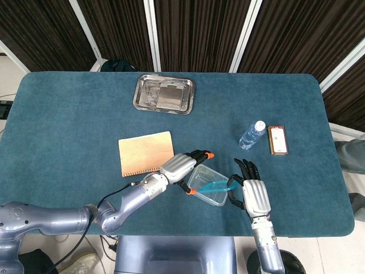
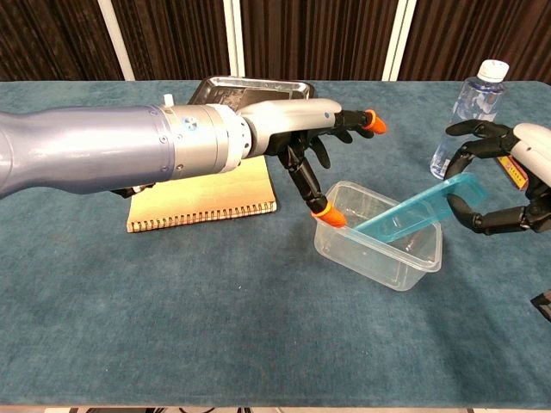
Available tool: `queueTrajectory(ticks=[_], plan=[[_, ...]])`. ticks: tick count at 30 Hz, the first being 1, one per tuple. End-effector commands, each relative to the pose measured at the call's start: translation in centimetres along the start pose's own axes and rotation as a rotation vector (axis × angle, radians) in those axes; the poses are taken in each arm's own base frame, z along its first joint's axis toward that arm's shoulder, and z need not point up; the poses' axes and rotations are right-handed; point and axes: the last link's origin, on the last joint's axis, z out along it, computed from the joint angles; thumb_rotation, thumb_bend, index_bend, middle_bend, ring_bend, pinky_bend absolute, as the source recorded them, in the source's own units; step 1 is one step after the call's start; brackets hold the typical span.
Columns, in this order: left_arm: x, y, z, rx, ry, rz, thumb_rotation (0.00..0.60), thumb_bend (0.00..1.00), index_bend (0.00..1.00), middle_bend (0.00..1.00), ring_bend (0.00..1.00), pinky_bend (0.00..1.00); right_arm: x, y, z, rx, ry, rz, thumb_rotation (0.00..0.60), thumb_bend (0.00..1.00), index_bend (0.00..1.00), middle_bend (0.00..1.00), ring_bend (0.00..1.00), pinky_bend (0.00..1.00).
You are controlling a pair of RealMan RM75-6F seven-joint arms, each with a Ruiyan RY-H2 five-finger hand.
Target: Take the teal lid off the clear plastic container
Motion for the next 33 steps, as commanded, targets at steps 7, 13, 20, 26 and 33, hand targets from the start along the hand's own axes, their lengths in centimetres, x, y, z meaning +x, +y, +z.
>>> queueTrajectory(ticks=[7, 13, 20, 26, 33], plan=[[1.3, -0.2, -0.7, 0.004, 0.049, -0.013, 0.6, 0.0, 0.02, 0.02, 0.04, 0.21, 0.9, -1.1, 0.9, 0.007, 0.04, 0.048, 0.6, 0.55, 0.56, 0.13, 0.0, 0.0], [2.3, -0.6, -1.6, 0.011, 0.083, -0.025, 0.6, 0.0, 0.02, 0.02, 0.04, 0.21, 1.7, -2.2, 1.6, 0.022, 0.068, 0.057, 0.6, 0.55, 0.56, 0.13, 0.0, 0.0], [3.9, -1.2, -2.9, 0.02, 0.128, -0.038, 0.6, 0.0, 0.02, 0.02, 0.04, 0.21, 3.2, -3.1, 2.7, 0.045, 0.109, 0.038, 0.6, 0.55, 0.56, 0.13, 0.0, 0.0], [5.8, -1.6, -4.7, 0.019, 0.175, -0.046, 0.6, 0.0, 0.02, 0.02, 0.04, 0.21, 5.6, -2.4, 3.9, 0.039, 0.164, 0.001, 0.6, 0.55, 0.56, 0.13, 0.0, 0.0], [7.5, -2.3, -7.5, 0.03, 0.226, -0.049, 0.6, 0.0, 0.02, 0.02, 0.04, 0.21, 8.5, 0.0, 4.6, -0.001, 0.206, -0.071, 0.6, 0.55, 0.56, 0.13, 0.0, 0.0]])
